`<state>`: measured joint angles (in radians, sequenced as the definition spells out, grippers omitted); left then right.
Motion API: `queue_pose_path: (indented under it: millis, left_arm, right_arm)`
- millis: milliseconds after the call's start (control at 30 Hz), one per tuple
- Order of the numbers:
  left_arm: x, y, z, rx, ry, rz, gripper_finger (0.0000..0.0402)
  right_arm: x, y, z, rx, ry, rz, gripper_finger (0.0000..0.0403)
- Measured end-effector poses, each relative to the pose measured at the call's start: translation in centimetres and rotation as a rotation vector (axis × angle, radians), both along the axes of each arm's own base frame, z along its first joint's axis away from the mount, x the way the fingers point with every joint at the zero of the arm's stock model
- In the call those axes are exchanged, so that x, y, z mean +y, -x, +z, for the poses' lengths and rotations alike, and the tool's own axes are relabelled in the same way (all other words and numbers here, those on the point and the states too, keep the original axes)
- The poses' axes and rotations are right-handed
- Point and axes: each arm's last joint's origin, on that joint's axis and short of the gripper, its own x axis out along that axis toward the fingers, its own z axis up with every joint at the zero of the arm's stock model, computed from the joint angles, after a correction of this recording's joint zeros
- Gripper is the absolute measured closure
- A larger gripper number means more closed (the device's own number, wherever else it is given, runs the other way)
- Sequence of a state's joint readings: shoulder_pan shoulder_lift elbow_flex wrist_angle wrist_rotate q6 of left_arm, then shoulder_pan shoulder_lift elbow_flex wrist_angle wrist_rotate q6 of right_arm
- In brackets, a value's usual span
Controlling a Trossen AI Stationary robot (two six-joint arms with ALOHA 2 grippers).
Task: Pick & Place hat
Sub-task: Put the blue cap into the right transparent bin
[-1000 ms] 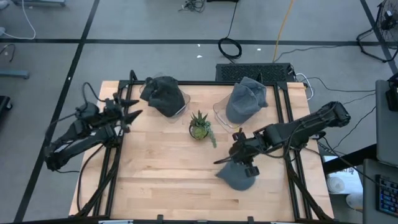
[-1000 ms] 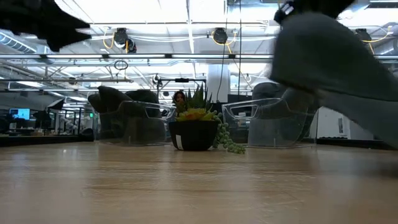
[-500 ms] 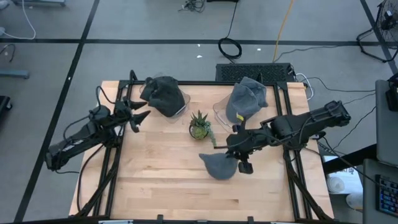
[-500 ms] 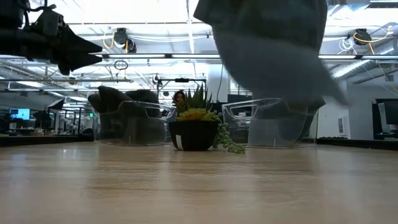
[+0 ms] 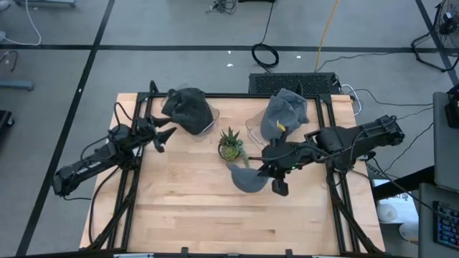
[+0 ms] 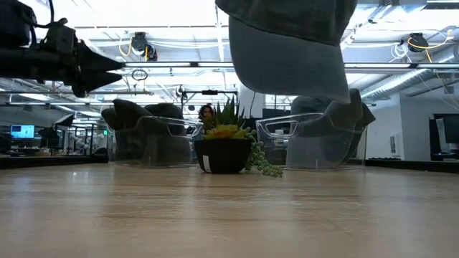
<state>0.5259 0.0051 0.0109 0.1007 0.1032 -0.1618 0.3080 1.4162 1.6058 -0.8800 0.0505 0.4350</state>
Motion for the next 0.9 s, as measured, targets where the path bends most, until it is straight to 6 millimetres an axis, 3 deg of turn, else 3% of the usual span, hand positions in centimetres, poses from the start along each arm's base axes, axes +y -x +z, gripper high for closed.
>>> queue_pose_path:
  millis: [200, 600, 900]
  left_arm:
    - [0.2, 0.0, -0.8, 0.033, 0.115, 0.062, 0.0149]
    - [0.3, 0.0, -0.8, 0.027, 0.142, 0.066, 0.0149]
    - [0.3, 0.0, -0.8, 0.027, 0.142, 0.065, 0.0149]
  right_arm:
    - [-0.3, -0.1, 0.3, -0.008, -0.030, -0.039, 0.0388]
    - [-3.0, -1.6, 1.3, -0.111, -0.300, -0.424, 0.0388]
    - [-3.8, -1.7, 1.4, -0.175, -0.248, -0.597, 0.0388]
